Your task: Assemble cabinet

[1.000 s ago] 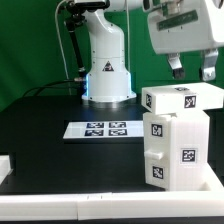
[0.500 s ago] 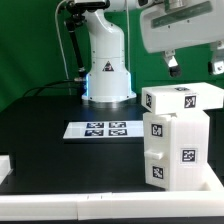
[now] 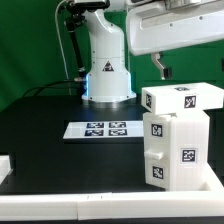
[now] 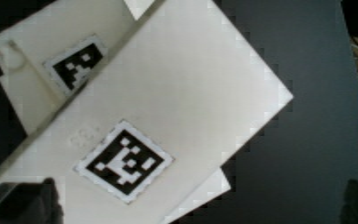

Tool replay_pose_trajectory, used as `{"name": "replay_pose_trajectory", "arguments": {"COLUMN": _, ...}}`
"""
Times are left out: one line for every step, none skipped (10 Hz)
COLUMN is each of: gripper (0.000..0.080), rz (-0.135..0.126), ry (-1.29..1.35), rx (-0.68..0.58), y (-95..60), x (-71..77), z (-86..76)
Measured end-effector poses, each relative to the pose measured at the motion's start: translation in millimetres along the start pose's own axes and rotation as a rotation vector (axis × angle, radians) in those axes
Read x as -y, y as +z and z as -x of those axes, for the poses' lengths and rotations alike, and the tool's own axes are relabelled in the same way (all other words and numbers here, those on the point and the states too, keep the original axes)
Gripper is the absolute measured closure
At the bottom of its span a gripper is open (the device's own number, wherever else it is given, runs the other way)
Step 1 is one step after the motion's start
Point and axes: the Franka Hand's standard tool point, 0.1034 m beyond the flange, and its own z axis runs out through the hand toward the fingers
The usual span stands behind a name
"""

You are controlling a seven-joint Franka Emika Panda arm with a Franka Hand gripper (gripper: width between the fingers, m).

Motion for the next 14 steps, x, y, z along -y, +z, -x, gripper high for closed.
{"name": "replay_pose_trajectory", "arguments": {"gripper": 0.0002, "rz": 0.000, "ry": -0.044, "rx": 0.001, "y": 0.3, "x": -0.2, "z": 0.2}}
{"name": "replay_pose_trajectory", "arguments": {"gripper": 0.0002, "rz": 0.001, "ry": -0.140, "rx": 0.001, "y": 0.3, "x": -0.3, "z": 0.1}}
{"name": "replay_pose_trajectory", "arguments": {"gripper": 0.0002, "rz": 0.001, "ry": -0.227, "rx": 0.000, "y": 0.2, "x": -0.3, "z": 0.1}}
{"name": "replay_pose_trajectory", "arguments": {"gripper": 0.0002, "rz": 0.022, "ry": -0.398, "rx": -0.007, "y": -0.6, "x": -1.3, "z": -0.7}}
{"name": "replay_pose_trajectory", "arguments": {"gripper": 0.0002, "rz": 0.036, "ry": -0.590, "rx": -0.010, "y": -1.9, "x": -2.5, "z": -2.4}}
{"name": "replay_pose_trajectory", "arguments": {"gripper": 0.0002, "rz": 0.043, "ry": -0.763, "rx": -0.012, "y": -3.5, "x": -4.0, "z": -5.7}}
{"name": "replay_pose_trajectory", "arguments": {"gripper": 0.0002, "rz": 0.056, "ry": -0.908, "rx": -0.012, "y": -4.8, "x": -4.0, "z": -7.5}}
{"name": "replay_pose_trajectory", "arguments": {"gripper": 0.0002, "rz": 0.069, "ry": -0.990, "rx": -0.001, "y": -5.4, "x": -3.7, "z": -7.1}}
{"name": "replay_pose_trajectory", "arguments": {"gripper": 0.0002, "rz": 0.109, "ry": -1.074, "rx": 0.035, "y": -4.7, "x": -3.9, "z": -6.0}}
{"name": "replay_pose_trajectory", "arguments": {"gripper": 0.0002, "rz": 0.110, "ry": -1.121, "rx": 0.031, "y": -4.3, "x": -3.0, "z": -8.1}}
{"name": "replay_pose_trajectory", "arguments": {"gripper": 0.0002, "rz": 0.111, "ry": -1.206, "rx": 0.037, "y": -4.3, "x": -4.8, "z": -8.9}}
{"name": "replay_pose_trajectory", "arguments": {"gripper": 0.0002, "rz": 0.110, "ry": -1.278, "rx": 0.041, "y": -4.1, "x": -5.1, "z": -9.1}}
{"name": "replay_pose_trajectory", "arguments": {"gripper": 0.0002, "rz": 0.110, "ry": -1.313, "rx": 0.044, "y": -4.0, "x": -5.5, "z": -9.2}}
{"name": "replay_pose_trajectory", "arguments": {"gripper": 0.0002, "rz": 0.110, "ry": -1.415, "rx": 0.050, "y": -4.2, "x": -6.4, "z": -9.9}}
